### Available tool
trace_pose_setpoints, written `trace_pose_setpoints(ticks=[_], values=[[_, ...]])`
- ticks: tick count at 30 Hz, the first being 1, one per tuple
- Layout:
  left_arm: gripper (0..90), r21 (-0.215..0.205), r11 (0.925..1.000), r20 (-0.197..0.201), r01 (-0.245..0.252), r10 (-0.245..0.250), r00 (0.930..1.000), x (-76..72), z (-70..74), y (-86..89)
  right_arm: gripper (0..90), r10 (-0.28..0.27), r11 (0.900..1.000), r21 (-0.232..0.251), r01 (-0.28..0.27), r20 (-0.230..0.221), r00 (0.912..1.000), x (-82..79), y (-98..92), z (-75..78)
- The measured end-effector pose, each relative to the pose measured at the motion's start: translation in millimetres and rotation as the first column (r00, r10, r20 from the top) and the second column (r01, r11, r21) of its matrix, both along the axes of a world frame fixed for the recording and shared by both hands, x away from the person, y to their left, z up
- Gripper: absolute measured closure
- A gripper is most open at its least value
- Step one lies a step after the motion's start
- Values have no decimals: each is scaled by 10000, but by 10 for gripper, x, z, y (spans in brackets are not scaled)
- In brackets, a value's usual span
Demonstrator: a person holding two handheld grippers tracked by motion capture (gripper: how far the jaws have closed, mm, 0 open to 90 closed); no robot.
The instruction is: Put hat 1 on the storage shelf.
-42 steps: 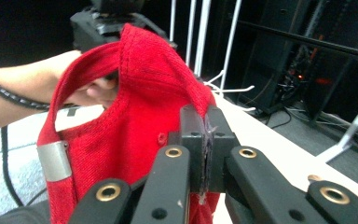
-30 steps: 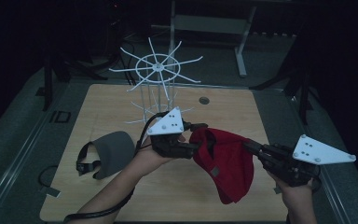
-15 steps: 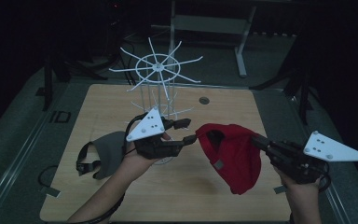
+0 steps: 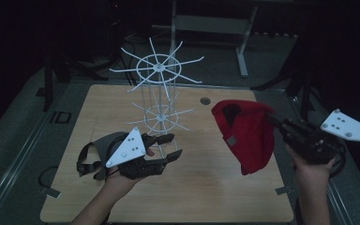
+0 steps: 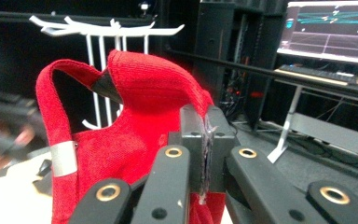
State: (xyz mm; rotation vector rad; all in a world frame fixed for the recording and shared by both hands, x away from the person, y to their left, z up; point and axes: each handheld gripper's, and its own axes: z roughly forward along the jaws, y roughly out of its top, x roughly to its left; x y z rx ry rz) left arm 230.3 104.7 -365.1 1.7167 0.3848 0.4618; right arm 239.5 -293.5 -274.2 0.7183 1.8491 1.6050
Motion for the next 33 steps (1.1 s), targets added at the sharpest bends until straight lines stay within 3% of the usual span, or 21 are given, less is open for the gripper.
trace_pose_setpoints(ticks=[10,21,27,33], values=[[493,80,9998,-208,-159,161,9997,-158,-227,153,887,-454,9984,356,448,173,9988,262,101,238],[494,59,9994,-638,-337,340,9974,-193,-400,281,887,-614,9962,619,610,42,9981,535,336,418],[493,29,9989,-762,-477,477,9960,-183,-465,333,886,-510,9984,254,510,-3,9987,564,494,412],[493,159,9973,-851,-710,721,9938,-186,-546,370,886,-343,9993,-141,340,-270,9990,583,598,261]])
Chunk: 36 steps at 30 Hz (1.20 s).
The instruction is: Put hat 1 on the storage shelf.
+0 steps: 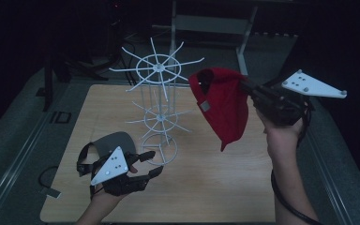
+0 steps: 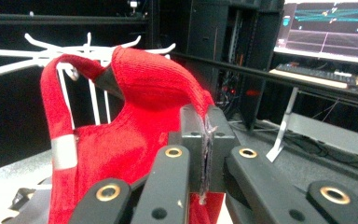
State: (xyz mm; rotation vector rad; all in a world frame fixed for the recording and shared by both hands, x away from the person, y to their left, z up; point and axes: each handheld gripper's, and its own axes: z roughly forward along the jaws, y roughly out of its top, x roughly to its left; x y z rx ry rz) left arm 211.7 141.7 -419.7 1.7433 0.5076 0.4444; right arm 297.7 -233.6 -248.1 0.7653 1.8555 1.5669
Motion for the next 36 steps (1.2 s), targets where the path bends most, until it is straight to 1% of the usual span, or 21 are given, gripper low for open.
trace_pose_setpoints(ticks=[2,3,6,8,9,11,17,19,22,25,29,30,31,32,34,36], values=[[493,-10,10000,-21,-32,32,10000,-1,-8,6,886,53,10000,-15,-53,-46,10000,3,3,-29],[493,-28,10000,-56,-83,83,9999,3,-26,21,886,112,9999,-84,-114,-174,9998,6,11,-88],[493,-78,9999,-143,-146,145,9998,9,-53,41,886,257,9996,-95,-260,-280,9993,1,10,-168],[493,-81,9998,-158,-175,174,9997,8,-61,44,885,313,9995,-65,-315,-315,9990,-4,6,-192],[493,-121,9997,-196,-199,197,9996,9,-76,51,885,482,9988,-40,-484,-411,9980,-15,1,-238],[493,-87,9997,-189,-238,236,9995,9,-87,62,884,624,9980,-67,-628,-478,9969,-33,3,-282],[493,-157,9993,-277,-340,336,9991,3,-125,104,866,1086,9940,-78,-1094,-663,9919,-89,-26,-378],[493,-159,9991,-313,-398,393,9987,0,-141,126,850,1140,9932,-152,-1154,-729,9908,-105,-35,-404],[493,-218,9987,-405,-461,452,9982,-8,-170,156,835,1267,9917,-123,-1282,-842,9884,-129,-59,-452],[493,-189,9985,-444,-512,503,9977,-13,-194,184,820,1394,9898,-175,-1417,-957,9856,-150,-82,-508],[493,-213,9982,-500,-556,545,9973,-21,-213,204,793,1485,9884,-170,-1511,-1060,9832,-167,-106,-556],[493,-221,9982,-498,-564,552,9972,-25,-226,215,764,1661,9858,-61,-1680,-1165,9792,-174,-125,-587],[493,-222,9981,-508,-581,569,9971,-28,-231,220,738,1746,9844,-10,-1761,-1220,9770,-178,-135,-602],[493,-222,9981,-508,-581,569,9971,-28,-231,220,738,1746,9844,-10,-1761,-1220,9770,-178,-135,-602],[493,-205,9979,-531,-613,601,9968,-32,-243,233,712,1854,9825,71,-1862,-1355,9733,-181,-168,-639],[493,-211,9977,-562,-641,628,9964,-36,-251,241,674,1828,9831,119,-1829,-1374,9735,-191,-198,-666]])
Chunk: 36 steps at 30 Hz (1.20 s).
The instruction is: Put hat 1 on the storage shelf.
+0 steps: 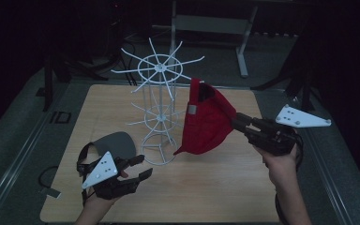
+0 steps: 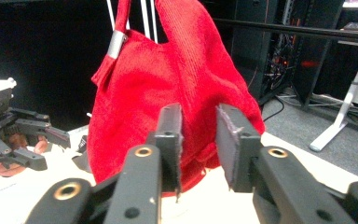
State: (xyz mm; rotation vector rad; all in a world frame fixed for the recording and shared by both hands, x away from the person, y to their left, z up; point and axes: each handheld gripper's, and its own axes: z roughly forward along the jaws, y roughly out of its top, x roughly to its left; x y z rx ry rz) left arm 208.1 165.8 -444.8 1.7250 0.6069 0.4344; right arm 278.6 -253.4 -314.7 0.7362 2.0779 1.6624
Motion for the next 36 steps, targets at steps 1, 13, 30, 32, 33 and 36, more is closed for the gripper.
trace_pose_setpoints(ticks=[1,13,30,32,33,36], values=[[493,-9,10000,-13,-14,14,10000,-2,-4,4,645,3,10000,16,-3,-6,10000,-6,-20,-10],[493,51,9999,-139,-165,166,9998,-8,-77,54,366,-1319,9903,-450,1317,-30,9913,-19,-365,-254],[493,303,9982,-328,-517,527,9981,4,-268,207,123,-2182,9733,-1063,2036,-1511,9641,70,-677,-1098],[493,281,9980,-380,-573,583,9976,4,-299,233,137,-2127,9747,-1066,1965,-1729,9617,70,-695,-1222],[494,232,9977,-437,-631,641,9970,3,-319,246,140,-2204,9728,-1123,2028,-1773,9592,66,-706,-1285],[493,319,9966,-522,-761,777,9956,4,-358,280,162,-2518,9633,-1421,2275,-1859,9498,65,-748,-1461]])
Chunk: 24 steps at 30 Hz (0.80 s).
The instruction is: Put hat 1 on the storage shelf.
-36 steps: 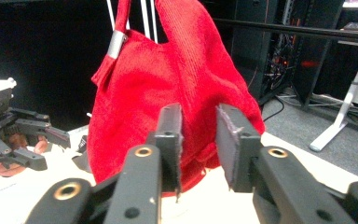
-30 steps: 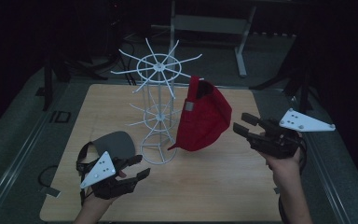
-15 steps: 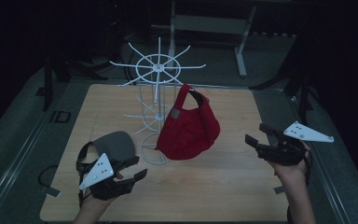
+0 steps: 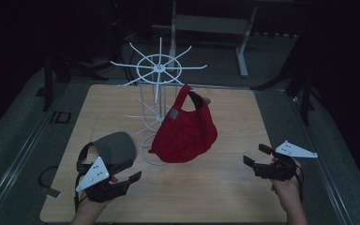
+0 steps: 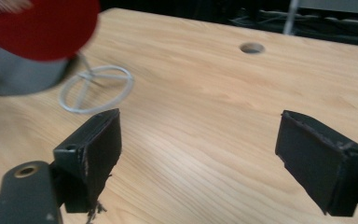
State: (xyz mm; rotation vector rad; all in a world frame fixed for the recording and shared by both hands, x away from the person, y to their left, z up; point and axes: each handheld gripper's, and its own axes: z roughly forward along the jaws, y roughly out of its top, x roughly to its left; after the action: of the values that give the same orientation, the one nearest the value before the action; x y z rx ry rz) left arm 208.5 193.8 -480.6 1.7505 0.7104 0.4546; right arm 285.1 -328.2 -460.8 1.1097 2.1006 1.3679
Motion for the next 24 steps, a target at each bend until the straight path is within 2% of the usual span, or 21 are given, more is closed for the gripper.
trace_pose_setpoints(ticks=[3,5,7,10,12,13,16,18,20,22,24], values=[[494,186,9997,-51,-161,162,9999,-2,-38,36,166,-286,9995,-115,285,-48,9996,-1,-60,-146],[494,127,9996,-117,-244,245,9996,-4,-61,66,170,-452,9987,-249,448,-166,9988,6,-105,-235],[494,88,9993,-160,-363,364,9992,-8,-81,101,173,-765,9952,-631,742,-351,9965,12,-143,-316],[494,62,9984,-258,-569,571,9980,-22,-123,156,174,-979,9926,-767,941,-476,9941,8,-210,-437],[494,101,9977,-316,-670,673,9972,-33,-147,187,172,-1227,9900,-742,1203,-294,9920,-8,-266,-517],[493,127,9970,-351,-759,763,9965,-41,-164,211,161,-1329,9892,-637,1321,-90,9911,-20,-296,-552],[494,113,9958,-422,-905,909,9950,-54,-199,267,141,-1644,9830,-743,1681,535,9849,-49,-358,-655],[493,63,9949,-466,-1006,1008,9938,-65,-222,300,141,-1870,9770,-920,1921,613,9804,-58,-386,-711],[494,35,9938,-516,-1113,1114,9924,-74,-245,326,138,-2242,9664,-1080,2332,897,9704,-69,-420,-766],[494,30,9931,-552,-1173,1173,9916,-84,-268,347,138,-2494,9605,-1049,2579,875,9644,-66,-461,-801],[494,112,9923,-545,-1234,1239,9908,-97,-292,370,142,-2876,9531,-750,2934,788,9545,-74,-510,-843]])
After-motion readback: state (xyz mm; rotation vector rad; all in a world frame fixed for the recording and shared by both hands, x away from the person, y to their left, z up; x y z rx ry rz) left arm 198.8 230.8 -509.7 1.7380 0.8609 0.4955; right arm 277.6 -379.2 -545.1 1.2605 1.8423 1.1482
